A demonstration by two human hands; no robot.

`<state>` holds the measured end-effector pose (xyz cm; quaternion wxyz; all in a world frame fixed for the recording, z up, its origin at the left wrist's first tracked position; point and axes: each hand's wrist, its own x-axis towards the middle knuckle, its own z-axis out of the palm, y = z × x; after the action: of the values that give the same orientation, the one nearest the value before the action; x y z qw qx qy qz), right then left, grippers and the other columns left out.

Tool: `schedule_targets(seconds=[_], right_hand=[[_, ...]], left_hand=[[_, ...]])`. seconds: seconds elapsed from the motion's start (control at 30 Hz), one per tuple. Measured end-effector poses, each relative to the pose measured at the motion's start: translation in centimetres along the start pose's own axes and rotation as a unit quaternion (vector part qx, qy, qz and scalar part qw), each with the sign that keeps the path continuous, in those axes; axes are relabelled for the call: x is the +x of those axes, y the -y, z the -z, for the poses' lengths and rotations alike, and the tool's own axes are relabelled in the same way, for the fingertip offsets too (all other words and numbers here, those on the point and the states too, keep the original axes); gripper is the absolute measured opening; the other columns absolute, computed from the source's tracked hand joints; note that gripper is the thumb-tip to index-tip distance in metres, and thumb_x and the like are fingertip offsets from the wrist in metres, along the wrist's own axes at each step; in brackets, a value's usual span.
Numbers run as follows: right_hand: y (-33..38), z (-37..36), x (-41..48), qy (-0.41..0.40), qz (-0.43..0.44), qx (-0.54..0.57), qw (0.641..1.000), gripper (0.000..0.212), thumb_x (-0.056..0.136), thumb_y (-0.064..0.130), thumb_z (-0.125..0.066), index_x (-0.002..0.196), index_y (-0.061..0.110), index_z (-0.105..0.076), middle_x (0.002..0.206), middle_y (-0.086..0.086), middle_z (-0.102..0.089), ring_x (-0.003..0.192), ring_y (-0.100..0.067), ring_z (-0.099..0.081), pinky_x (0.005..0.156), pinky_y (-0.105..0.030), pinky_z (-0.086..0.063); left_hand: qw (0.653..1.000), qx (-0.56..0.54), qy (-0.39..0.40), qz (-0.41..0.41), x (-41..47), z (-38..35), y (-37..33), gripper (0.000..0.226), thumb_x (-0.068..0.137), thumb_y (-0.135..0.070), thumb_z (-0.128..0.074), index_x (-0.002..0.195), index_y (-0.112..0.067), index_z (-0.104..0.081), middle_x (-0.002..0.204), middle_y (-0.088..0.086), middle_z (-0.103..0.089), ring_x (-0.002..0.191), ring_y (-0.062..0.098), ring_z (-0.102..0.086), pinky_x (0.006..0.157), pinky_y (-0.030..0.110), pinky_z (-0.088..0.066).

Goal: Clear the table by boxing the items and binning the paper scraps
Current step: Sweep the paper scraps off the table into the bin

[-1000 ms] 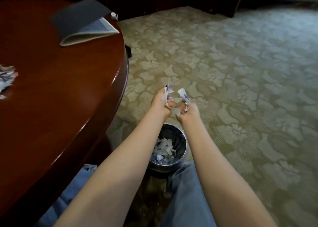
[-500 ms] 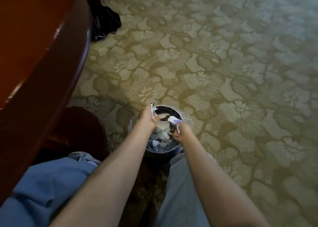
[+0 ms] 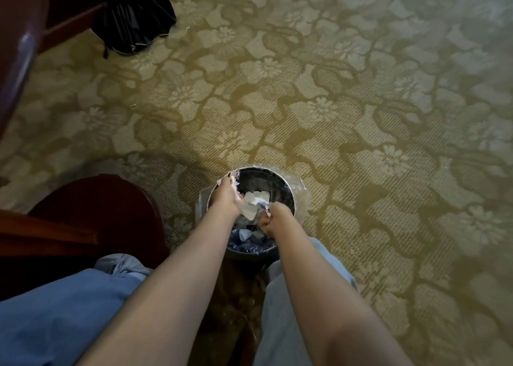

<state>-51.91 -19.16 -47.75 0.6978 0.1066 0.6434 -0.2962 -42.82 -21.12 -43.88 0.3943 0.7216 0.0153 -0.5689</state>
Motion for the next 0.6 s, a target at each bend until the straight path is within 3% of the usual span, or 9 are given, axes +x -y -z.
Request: schedule_targets(seconds=[0.07, 0.1, 0.17, 0.23, 0.3, 0.37, 0.43, 0.5, 0.6], right_hand=[[0.1, 0.0, 0.8, -0.004, -0.072, 0.072, 0.995, 0.029, 0.100, 0.016, -0.036, 0.074, 0.005, -0.044, 0.067, -0.006, -0.044, 0.025, -0.010, -0.037, 0.025, -0.006, -0.020], [0.2, -0.2, 1.0, -0.003, -0.084, 0.100, 0.991, 0.028, 0.100, 0.017, -0.037, 0.076, 0.004, -0.046, 0.067, -0.007, -0.045, 0.035, -0.010, -0.037, 0.027, -0.005, -0.020], [0.2, -0.7, 1.4, -0.010, -0.099, 0.128, 0.987, 0.029, 0.100, 0.016, -0.038, 0.076, 0.001, -0.047, 0.067, -0.010, -0.044, 0.044, -0.010, -0.030, 0.027, -0.005, -0.020], [0.1, -1.1, 1.2, -0.007, -0.099, 0.159, 0.982, 0.020, 0.099, 0.014, -0.040, 0.092, 0.000, -0.051, 0.075, -0.014, -0.047, 0.041, -0.014, -0.033, 0.027, -0.006, -0.026], [0.0, -1.4, 0.6, -0.021, -0.094, 0.159, 0.982, 0.024, 0.099, 0.016, -0.043, 0.114, 0.001, -0.053, 0.101, -0.016, -0.055, 0.050, -0.023, -0.047, 0.025, -0.014, -0.035], [0.1, -1.6, 0.2, -0.027, -0.098, 0.147, 0.984, 0.033, 0.099, 0.016, -0.043, 0.126, -0.001, -0.050, 0.124, -0.016, -0.053, 0.083, -0.027, -0.057, 0.028, -0.022, -0.043], [0.2, -1.6, -0.2, -0.022, -0.097, 0.123, 0.987, 0.034, 0.099, 0.015, -0.043, 0.128, -0.003, -0.048, 0.129, -0.016, -0.052, 0.109, -0.030, -0.056, 0.059, -0.027, -0.058], [0.6, -1.4, -0.1, -0.010, -0.108, 0.107, 0.988, 0.034, 0.099, 0.015, -0.042, 0.128, -0.002, -0.046, 0.130, -0.013, -0.053, 0.119, -0.030, -0.052, 0.089, -0.032, -0.053], [0.4, -1.0, -0.2, -0.018, -0.108, 0.119, 0.987, 0.037, 0.099, 0.017, -0.042, 0.133, 0.000, -0.042, 0.127, -0.017, -0.048, 0.127, -0.031, -0.045, 0.095, -0.037, -0.048]], left_hand=[[1.000, 0.007, -0.017, 0.006, 0.5, -0.3, 0.2, 0.025, 0.095, -0.018, -0.041, 0.107, -0.001, -0.053, 0.098, 0.009, -0.055, 0.069, 0.021, -0.052, 0.058, 0.026, -0.046], [0.999, 0.025, -0.026, 0.005, 0.3, -0.3, 0.2, 0.026, 0.093, -0.018, -0.044, 0.108, 0.001, -0.054, 0.102, 0.014, -0.056, 0.081, 0.026, -0.057, 0.070, 0.033, -0.052], [0.998, 0.053, -0.028, 0.014, 0.7, -0.1, 0.3, 0.037, 0.093, -0.020, -0.046, 0.122, 0.001, -0.053, 0.119, 0.018, -0.055, 0.107, 0.033, -0.056, 0.092, 0.044, -0.049], [0.997, 0.068, -0.021, 0.020, 1.3, 0.1, 0.3, 0.041, 0.094, -0.023, -0.046, 0.129, -0.001, -0.050, 0.129, 0.018, -0.051, 0.115, 0.035, -0.052, 0.098, 0.048, -0.045], [0.996, 0.079, -0.017, 0.027, 1.9, 0.3, 0.5, 0.041, 0.094, -0.025, -0.047, 0.129, -0.004, -0.050, 0.128, 0.014, -0.052, 0.108, 0.034, -0.055, 0.095, 0.046, -0.046], [0.996, 0.081, -0.003, 0.032, 2.2, 0.5, 0.5, 0.037, 0.095, -0.024, -0.045, 0.125, -0.005, -0.053, 0.112, 0.013, -0.056, 0.080, 0.027, -0.056, 0.084, 0.038, -0.047], [0.994, 0.101, 0.003, 0.047, 2.3, 0.8, 0.5, 0.026, 0.096, -0.023, -0.042, 0.098, -0.003, -0.058, 0.092, 0.014, -0.057, 0.066, 0.023, -0.048, 0.076, 0.037, -0.045], [0.992, 0.102, -0.008, 0.068, 2.6, 1.1, 0.8, 0.028, 0.093, -0.019, -0.040, 0.071, -0.005, -0.050, 0.080, 0.012, -0.055, 0.062, 0.022, -0.046, 0.072, 0.031, -0.043], [0.992, 0.075, 0.006, 0.103, 2.7, 1.2, 1.2, 0.029, 0.093, -0.017, -0.038, 0.065, -0.011, -0.041, 0.051, 0.008, -0.050, 0.048, 0.017, -0.044, 0.063, 0.023, -0.043]])
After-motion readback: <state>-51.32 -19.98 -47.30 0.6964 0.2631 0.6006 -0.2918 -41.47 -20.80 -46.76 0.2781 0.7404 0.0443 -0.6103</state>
